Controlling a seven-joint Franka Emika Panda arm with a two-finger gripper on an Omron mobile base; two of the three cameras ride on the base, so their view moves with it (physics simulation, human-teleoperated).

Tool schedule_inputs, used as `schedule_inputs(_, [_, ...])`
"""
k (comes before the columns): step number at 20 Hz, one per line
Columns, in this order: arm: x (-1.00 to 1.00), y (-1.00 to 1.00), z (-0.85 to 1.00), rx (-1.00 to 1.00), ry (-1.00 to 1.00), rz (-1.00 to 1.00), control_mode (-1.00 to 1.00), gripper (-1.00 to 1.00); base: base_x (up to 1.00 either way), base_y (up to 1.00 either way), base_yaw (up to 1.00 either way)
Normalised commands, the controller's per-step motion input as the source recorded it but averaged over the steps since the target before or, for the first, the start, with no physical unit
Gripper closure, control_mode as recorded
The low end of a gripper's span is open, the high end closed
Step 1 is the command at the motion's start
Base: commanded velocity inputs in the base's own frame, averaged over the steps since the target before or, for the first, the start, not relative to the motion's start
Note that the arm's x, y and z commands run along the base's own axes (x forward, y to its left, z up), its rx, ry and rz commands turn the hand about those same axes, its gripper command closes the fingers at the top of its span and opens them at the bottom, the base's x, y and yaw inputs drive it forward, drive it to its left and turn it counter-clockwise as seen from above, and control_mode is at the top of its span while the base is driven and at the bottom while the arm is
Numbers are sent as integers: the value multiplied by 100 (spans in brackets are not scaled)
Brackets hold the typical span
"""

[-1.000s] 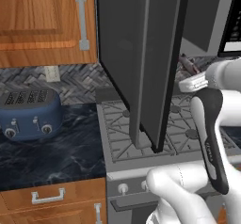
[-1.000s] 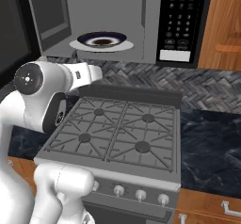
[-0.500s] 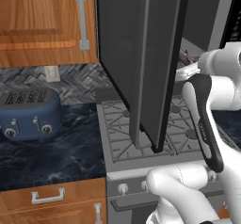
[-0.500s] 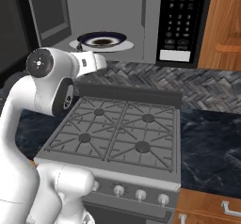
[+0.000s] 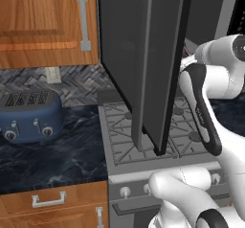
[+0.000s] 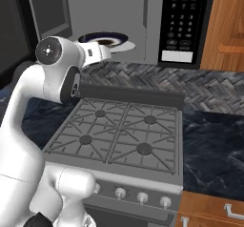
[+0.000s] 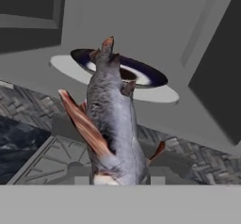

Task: Transport the fish from the fridge to the microwave and turn on the microwave.

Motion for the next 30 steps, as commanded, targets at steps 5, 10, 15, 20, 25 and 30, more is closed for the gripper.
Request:
schedule_inputs(5, [35, 0, 3, 0, 0, 0, -100, 100, 0, 0, 0])
schedule_inputs(10, [24, 0, 13, 0, 0, -2, -100, 100, 0, 0, 0])
schedule_inputs(15, [25, 0, 13, 0, 3, -2, -100, 100, 0, 0, 0])
schedule_inputs(20, [35, 4, 7, 0, 5, -1, -100, 100, 0, 0, 0])
schedule_inputs(25, [44, 6, 5, 0, 6, 0, -100, 100, 0, 0, 0])
schedule_inputs(30, [44, 4, 0, 0, 6, 0, -100, 100, 0, 0, 0])
